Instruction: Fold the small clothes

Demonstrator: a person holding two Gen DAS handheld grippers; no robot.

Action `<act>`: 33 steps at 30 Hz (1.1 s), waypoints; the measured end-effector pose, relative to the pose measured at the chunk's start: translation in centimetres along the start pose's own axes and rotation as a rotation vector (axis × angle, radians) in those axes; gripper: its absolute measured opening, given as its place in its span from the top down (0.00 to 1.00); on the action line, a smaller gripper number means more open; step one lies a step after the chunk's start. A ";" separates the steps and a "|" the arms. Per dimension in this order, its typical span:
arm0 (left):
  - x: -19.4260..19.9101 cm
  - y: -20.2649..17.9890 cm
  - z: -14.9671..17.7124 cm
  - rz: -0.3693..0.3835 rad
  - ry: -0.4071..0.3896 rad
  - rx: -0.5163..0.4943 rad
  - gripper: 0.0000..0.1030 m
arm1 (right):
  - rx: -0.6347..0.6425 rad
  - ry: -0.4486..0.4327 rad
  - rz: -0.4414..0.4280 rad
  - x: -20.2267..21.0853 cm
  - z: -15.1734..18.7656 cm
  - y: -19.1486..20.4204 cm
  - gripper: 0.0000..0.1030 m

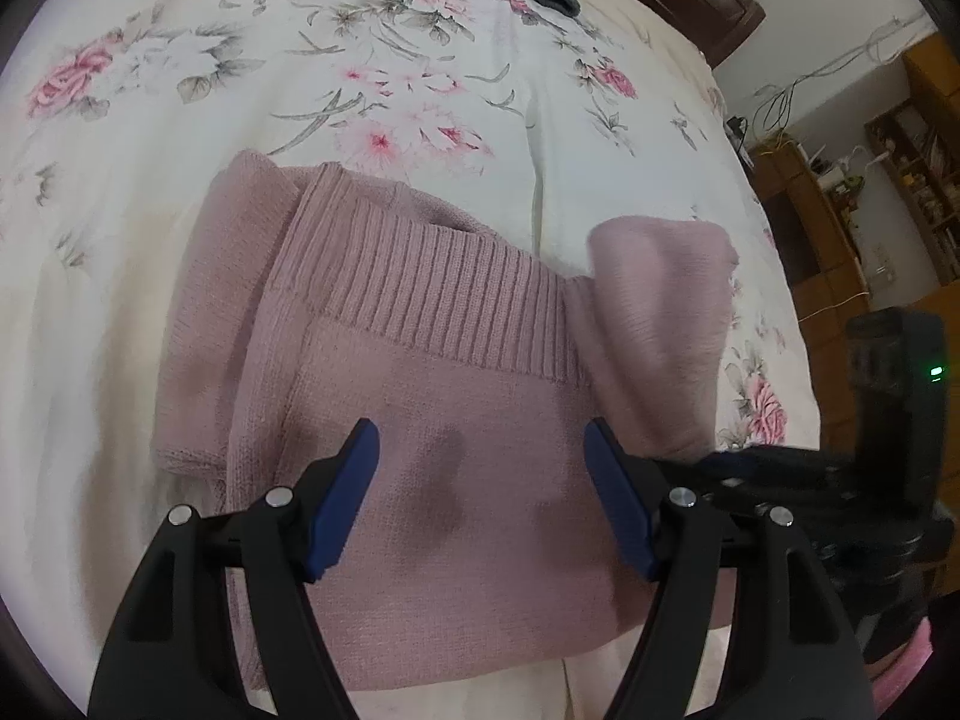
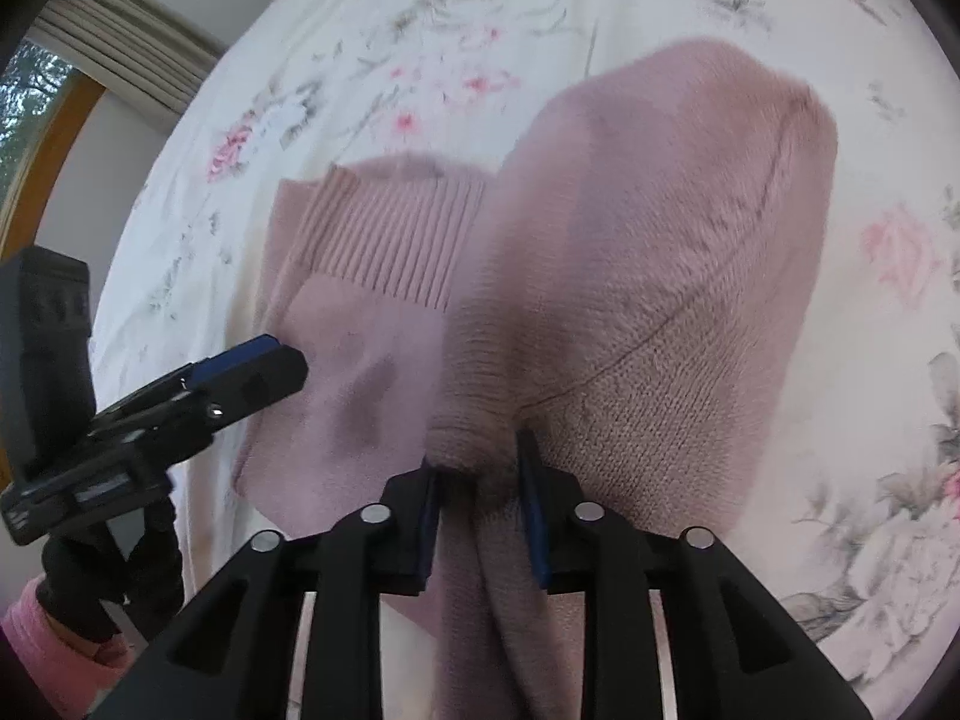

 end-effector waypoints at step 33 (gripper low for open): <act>-9.0 -7.5 3.8 0.191 0.238 0.152 0.46 | -0.329 -0.200 -0.135 6.7 10.0 -10.6 0.55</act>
Point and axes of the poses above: each gripper's, at about its wrist camera, not at the fingertips, and x roughly against the way its jaws point, y to its left, z to its underside, the point moved 8 cm from there along -x, roughly the way its jaws point, and after that the axes turned 15 degrees about x, right-handed, at the moved point
